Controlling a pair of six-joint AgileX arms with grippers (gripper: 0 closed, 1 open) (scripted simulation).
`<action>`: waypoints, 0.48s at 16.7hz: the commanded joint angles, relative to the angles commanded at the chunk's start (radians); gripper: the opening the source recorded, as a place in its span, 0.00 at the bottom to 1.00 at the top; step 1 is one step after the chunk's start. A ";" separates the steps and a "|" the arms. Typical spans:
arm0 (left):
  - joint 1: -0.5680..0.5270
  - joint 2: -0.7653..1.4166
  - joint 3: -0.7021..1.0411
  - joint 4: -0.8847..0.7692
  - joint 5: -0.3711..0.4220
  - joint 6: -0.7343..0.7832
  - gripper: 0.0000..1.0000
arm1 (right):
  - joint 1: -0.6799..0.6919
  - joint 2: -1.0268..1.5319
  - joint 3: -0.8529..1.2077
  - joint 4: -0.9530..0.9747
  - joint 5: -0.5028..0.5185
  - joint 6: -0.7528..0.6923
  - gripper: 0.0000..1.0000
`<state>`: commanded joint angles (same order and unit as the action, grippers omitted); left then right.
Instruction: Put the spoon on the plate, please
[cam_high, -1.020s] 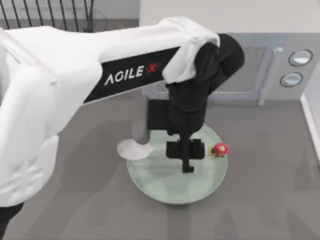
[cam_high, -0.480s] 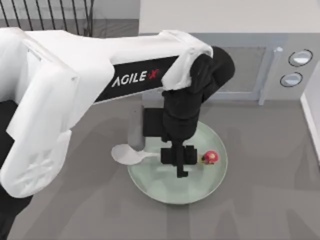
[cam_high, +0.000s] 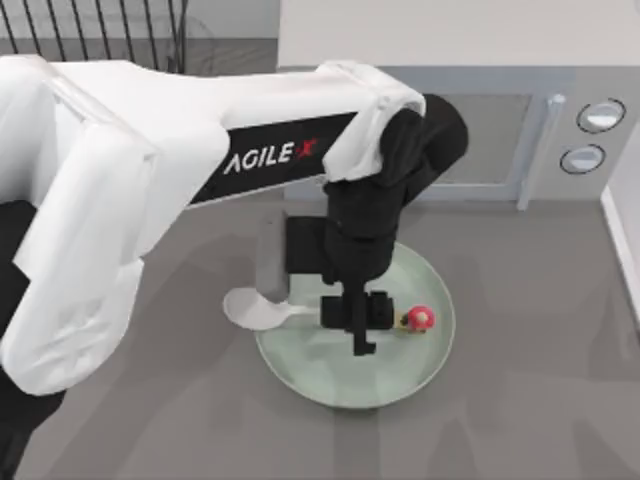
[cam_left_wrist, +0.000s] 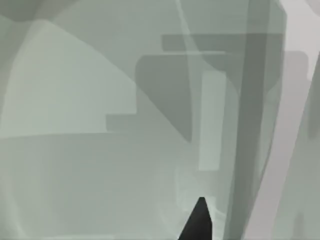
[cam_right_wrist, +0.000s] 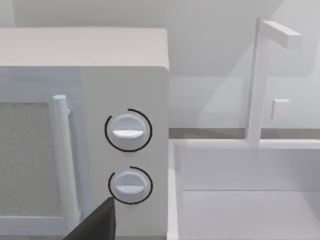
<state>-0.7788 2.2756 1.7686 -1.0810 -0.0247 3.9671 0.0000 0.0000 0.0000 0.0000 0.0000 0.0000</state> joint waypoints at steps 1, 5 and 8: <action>0.000 0.000 0.000 0.000 0.000 0.000 0.68 | 0.000 0.000 0.000 0.000 0.000 0.000 1.00; 0.000 0.000 0.000 0.000 0.000 0.000 0.98 | 0.000 0.000 0.000 0.000 0.000 0.000 1.00; 0.000 0.000 0.000 0.000 0.000 0.000 1.00 | 0.000 0.000 0.000 0.000 0.000 0.000 1.00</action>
<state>-0.7788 2.2756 1.7686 -1.0810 -0.0247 3.9671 0.0000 0.0000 0.0000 0.0000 0.0000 0.0000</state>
